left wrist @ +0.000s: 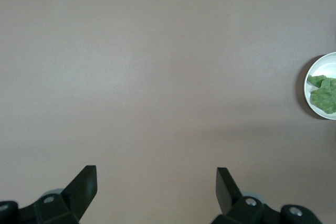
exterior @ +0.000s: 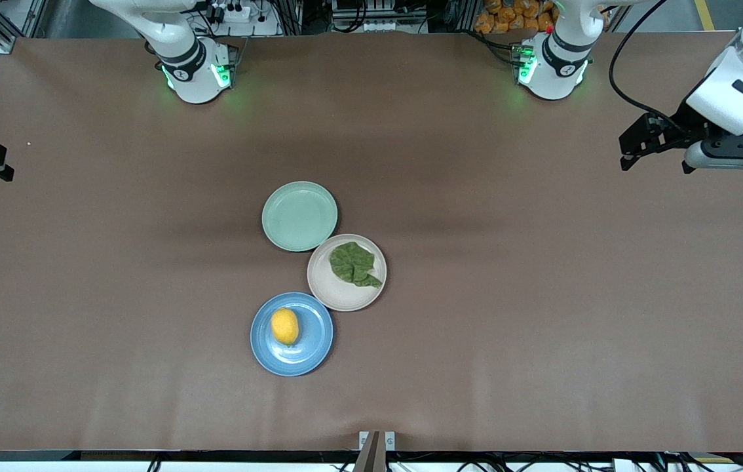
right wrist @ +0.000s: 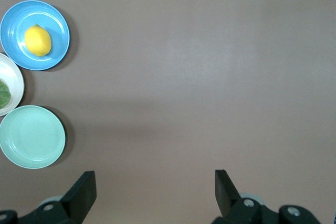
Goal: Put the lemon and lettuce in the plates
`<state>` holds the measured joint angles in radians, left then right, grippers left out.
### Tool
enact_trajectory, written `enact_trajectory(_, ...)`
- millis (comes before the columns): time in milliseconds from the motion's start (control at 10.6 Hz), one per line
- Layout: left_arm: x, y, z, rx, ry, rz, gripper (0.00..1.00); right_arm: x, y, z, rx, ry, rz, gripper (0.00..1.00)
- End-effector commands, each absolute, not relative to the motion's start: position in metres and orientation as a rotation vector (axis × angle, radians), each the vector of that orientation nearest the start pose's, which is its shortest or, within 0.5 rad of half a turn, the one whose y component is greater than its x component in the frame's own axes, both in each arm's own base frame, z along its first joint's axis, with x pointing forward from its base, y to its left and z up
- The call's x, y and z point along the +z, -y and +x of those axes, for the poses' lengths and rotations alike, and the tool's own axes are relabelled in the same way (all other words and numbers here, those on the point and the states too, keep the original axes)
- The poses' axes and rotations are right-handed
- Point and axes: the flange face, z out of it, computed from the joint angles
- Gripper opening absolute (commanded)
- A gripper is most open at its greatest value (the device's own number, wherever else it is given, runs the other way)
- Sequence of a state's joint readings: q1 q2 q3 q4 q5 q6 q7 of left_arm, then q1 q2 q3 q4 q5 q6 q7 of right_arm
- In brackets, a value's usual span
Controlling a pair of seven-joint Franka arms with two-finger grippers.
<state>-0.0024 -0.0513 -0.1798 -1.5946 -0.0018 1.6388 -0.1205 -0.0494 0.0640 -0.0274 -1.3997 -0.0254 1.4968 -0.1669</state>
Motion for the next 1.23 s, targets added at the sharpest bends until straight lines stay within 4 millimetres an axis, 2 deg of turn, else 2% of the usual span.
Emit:
enact_trajectory(0, 0.6568, 0.1018, 0.5346, -0.141, -0.137, -3.127, 1.0, 0.6629, 0.0464, 0.567, -0.052, 0.134, -3.158, 1.0)
enact_trajectory(1133, 0.6549, 0.1003, 0.5343, -0.104, -0.13, -3.133, 1.0, 0.6584, 0.048, 0.5625, 0.009, 0.107, -3.15, 1.0)
